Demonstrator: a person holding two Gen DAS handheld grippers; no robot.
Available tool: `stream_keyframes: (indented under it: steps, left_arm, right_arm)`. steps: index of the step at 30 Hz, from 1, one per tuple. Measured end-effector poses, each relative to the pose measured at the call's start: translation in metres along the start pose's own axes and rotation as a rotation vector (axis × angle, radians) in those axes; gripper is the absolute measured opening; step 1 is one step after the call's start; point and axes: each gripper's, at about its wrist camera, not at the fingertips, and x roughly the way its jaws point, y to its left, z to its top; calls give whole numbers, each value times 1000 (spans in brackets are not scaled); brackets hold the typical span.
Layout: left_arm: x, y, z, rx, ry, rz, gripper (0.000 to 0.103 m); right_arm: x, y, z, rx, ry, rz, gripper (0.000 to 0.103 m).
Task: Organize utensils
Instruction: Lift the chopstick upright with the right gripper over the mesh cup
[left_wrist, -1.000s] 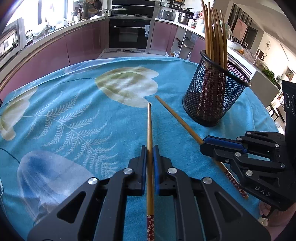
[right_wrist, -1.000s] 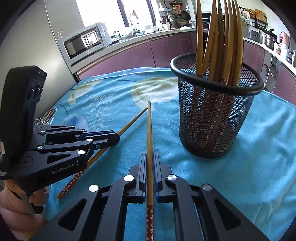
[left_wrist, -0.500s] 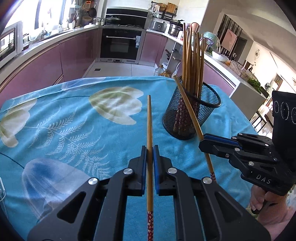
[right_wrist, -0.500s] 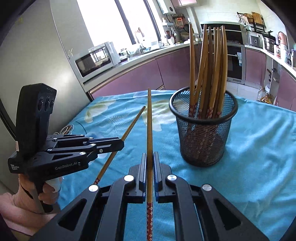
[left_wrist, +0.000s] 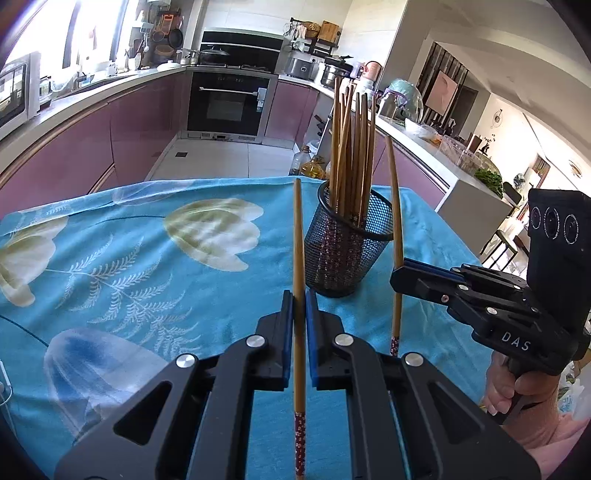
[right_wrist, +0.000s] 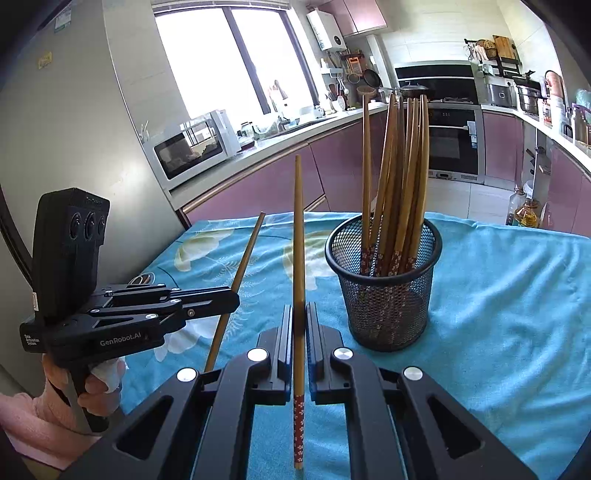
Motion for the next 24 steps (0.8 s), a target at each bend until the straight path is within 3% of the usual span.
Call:
stream_keyframes:
  steps: [24]
  left_arm:
    - [-21, -13, 21, 17, -82, -39, 7]
  right_arm:
    - [-24, -10, 23, -9, -106, -21, 6]
